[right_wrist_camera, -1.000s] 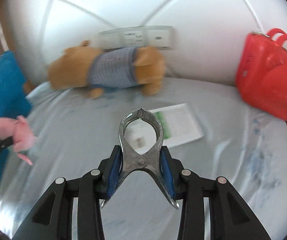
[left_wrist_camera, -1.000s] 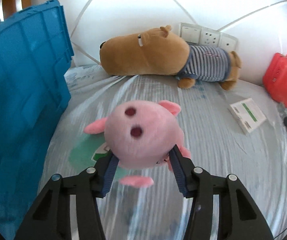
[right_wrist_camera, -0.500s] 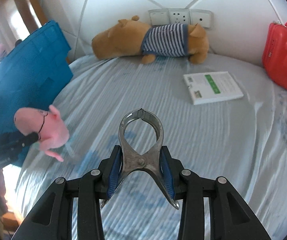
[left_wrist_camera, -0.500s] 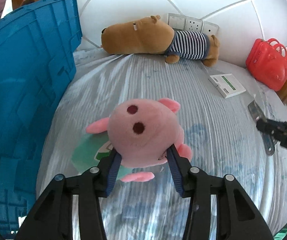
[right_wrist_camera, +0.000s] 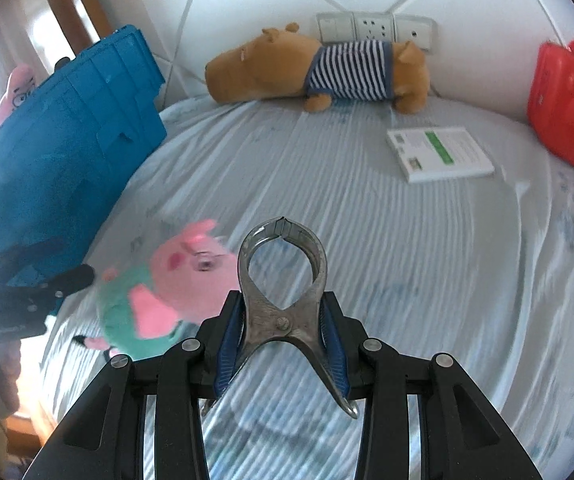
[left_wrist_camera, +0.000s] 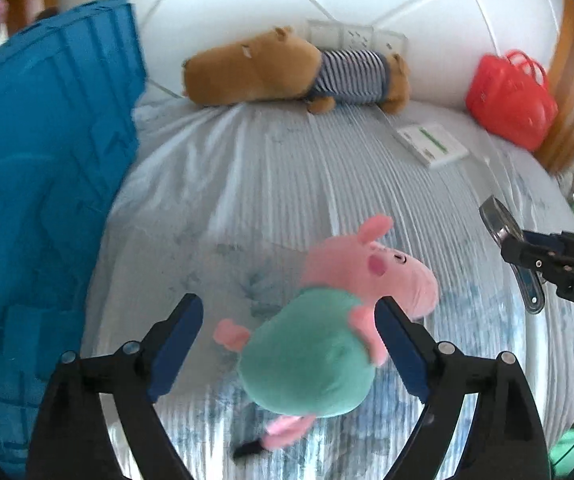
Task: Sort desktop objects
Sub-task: 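Lift the green-shirt pig with the left tool while the right tool lifts the pliers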
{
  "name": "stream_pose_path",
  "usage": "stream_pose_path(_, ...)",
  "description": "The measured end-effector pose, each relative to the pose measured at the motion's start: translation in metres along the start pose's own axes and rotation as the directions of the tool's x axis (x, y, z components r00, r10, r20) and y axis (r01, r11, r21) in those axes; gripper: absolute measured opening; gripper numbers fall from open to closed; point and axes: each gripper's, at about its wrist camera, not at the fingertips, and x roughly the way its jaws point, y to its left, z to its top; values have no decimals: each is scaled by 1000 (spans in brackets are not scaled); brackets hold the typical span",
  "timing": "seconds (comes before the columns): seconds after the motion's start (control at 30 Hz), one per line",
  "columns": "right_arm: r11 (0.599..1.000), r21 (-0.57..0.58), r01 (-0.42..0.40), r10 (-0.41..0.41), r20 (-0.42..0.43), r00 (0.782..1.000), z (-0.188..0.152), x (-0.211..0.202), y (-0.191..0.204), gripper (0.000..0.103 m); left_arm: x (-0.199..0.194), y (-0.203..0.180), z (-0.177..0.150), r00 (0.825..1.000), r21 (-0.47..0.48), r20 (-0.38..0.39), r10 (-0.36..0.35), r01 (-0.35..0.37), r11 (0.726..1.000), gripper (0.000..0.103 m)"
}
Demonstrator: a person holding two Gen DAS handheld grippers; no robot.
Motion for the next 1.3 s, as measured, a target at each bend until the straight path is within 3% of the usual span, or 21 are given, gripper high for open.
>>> stream_pose_path(0.3,997,79,-7,9,-23,1000,-38,7,-7,38,41,-33,-22,993,102,-98,-70,80,992,88)
stream_pose_path(0.43,994,110,-5,7,-23,1000,-51,12,-11,38,67,-48,-32,994,154,-109,-1,18,988,93)
stream_pose_path(0.53,992,129,5,0,-33,999,-61,19,-15,38,77,-53,-33,995,147,-96,2,12,989,93)
stream_pose_path(0.67,990,142,16,-11,-35,999,-71,24,-14,38,76,-50,-34,997,128,-74,-5,15,992,78)
stream_pose_path(0.73,990,141,18,-15,-26,1000,-72,21,-11,38,64,-48,-35,998,112,-60,-6,13,994,72)
stream_pose_path(1.0,1000,27,-10,9,48,999,-47,-16,25,38,-26,-26,-25,997,21,72,14,-15,1000,71)
stream_pose_path(1.3,978,-202,-53,86,156,984,-6,-71,93,38,-130,-1,-29,964,-118,219,149,-125,985,71)
